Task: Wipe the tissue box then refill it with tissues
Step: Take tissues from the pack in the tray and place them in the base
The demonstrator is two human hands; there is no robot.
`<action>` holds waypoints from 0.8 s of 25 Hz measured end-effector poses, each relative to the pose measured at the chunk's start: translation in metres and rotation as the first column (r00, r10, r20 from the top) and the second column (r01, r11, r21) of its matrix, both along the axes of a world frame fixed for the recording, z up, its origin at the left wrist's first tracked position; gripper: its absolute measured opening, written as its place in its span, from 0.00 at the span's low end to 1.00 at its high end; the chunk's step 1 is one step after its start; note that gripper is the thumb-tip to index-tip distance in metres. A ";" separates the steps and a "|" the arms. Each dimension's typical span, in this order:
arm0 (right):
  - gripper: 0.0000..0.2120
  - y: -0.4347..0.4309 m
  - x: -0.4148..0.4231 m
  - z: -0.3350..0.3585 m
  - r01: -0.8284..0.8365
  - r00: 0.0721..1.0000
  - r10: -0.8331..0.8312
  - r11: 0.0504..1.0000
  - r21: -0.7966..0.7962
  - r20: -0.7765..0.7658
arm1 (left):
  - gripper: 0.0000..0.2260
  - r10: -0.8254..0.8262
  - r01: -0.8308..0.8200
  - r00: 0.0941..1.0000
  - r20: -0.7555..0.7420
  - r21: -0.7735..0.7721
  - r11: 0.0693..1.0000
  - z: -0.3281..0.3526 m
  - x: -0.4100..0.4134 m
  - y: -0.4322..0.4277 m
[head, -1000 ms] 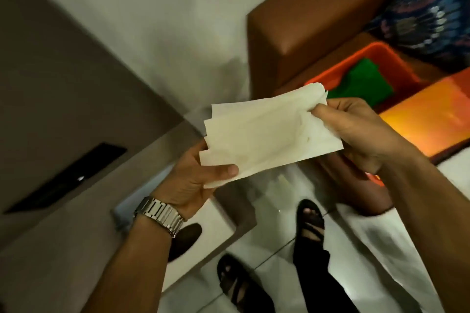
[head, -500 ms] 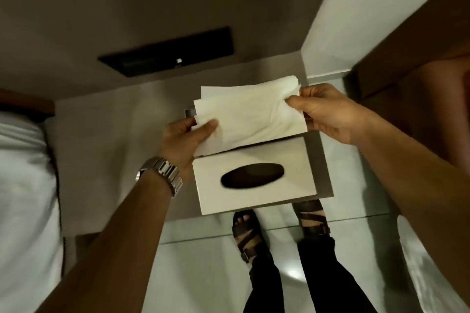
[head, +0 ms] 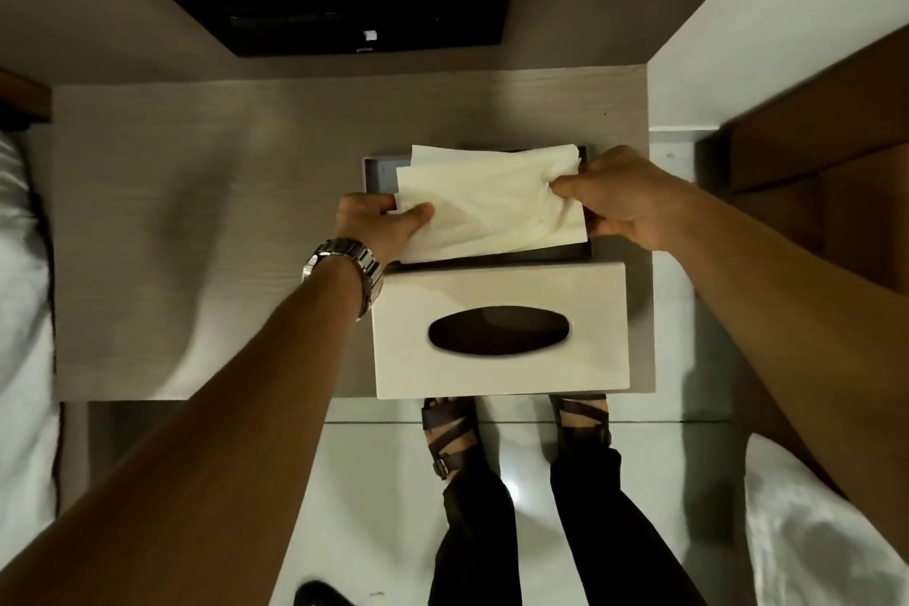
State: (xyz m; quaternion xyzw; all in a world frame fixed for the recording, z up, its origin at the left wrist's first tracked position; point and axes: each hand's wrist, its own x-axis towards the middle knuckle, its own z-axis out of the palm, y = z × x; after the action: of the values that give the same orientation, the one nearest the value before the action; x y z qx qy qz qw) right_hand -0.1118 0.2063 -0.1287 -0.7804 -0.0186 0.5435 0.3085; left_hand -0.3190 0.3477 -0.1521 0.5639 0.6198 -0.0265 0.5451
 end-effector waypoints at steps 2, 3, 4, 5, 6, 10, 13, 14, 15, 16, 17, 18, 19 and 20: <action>0.14 0.002 -0.002 -0.004 -0.039 0.997 0.041 0.999 -0.029 0.072 | 0.11 -0.014 0.017 0.998 -0.063 0.046 0.999 -0.002 0.002 0.003; 0.16 0.002 -0.004 -0.006 -0.063 0.991 0.067 0.997 -0.044 0.116 | 0.15 -0.017 0.028 0.993 -0.121 0.087 0.996 -0.003 0.000 0.005; 0.18 0.003 -0.006 -0.006 -0.086 0.982 0.093 0.995 -0.049 0.162 | 0.18 -0.007 0.029 0.984 -0.176 0.126 0.992 -0.001 -0.003 0.007; 0.19 0.003 -0.008 -0.006 -0.106 0.972 0.112 0.994 -0.039 0.209 | 0.21 0.012 0.018 0.979 -0.203 0.142 0.990 0.001 -0.006 0.008; 0.20 0.003 -0.009 -0.005 -0.121 0.959 0.123 0.992 -0.021 0.256 | 0.21 0.028 -0.002 0.979 -0.203 0.127 0.992 0.003 -0.010 0.009; 0.29 0.001 -0.009 -0.002 -0.189 0.916 0.170 0.982 0.017 0.362 | 0.12 0.030 -0.026 0.990 -0.140 0.031 0.999 0.011 -0.024 0.009; 0.29 0.000 -0.008 -0.003 -0.198 0.923 0.176 0.980 0.029 0.343 | 0.09 0.025 -0.014 0.996 -0.086 0.125 0.992 0.022 -0.022 0.012; 0.29 0.000 -0.007 -0.004 -0.198 0.924 0.177 0.980 0.029 0.338 | 0.10 0.028 -0.015 0.997 -0.073 0.178 0.984 0.026 -0.019 0.014; 0.29 0.000 -0.007 -0.005 -0.200 0.924 0.179 0.979 0.027 0.338 | 0.10 0.032 -0.019 0.998 -0.054 0.219 0.976 0.029 -0.016 0.015; 0.29 -0.001 -0.008 -0.005 -0.201 0.922 0.181 0.979 0.024 0.343 | 0.11 0.033 -0.022 0.999 -0.038 0.249 0.968 0.031 -0.011 0.016; 0.29 -0.001 -0.008 -0.006 -0.201 0.919 0.182 0.979 0.018 0.350 | 0.11 0.034 -0.024 0.999 -0.034 0.270 0.962 0.032 -0.006 0.015; 0.29 -0.001 -0.008 -0.005 -0.197 0.917 0.179 0.980 0.015 0.357 | 0.11 0.044 -0.031 0.998 -0.039 0.282 0.959 0.031 -0.001 0.014; 0.29 -0.001 -0.008 -0.005 -0.193 0.915 0.175 0.981 0.013 0.364 | 0.11 0.061 -0.045 0.997 -0.050 0.280 0.959 0.028 0.003 0.012; 0.28 -0.001 -0.009 -0.005 -0.191 0.910 0.172 0.982 0.012 0.377 | 0.11 0.082 -0.060 0.994 -0.070 0.270 0.961 0.025 0.006 0.011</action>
State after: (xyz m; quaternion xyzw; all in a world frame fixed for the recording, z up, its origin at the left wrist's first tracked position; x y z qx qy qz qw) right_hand -0.1210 0.2054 -0.1336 -0.8569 -0.1626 0.4104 0.2662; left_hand -0.3130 0.3589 -0.1266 0.6082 0.6590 0.0544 0.4392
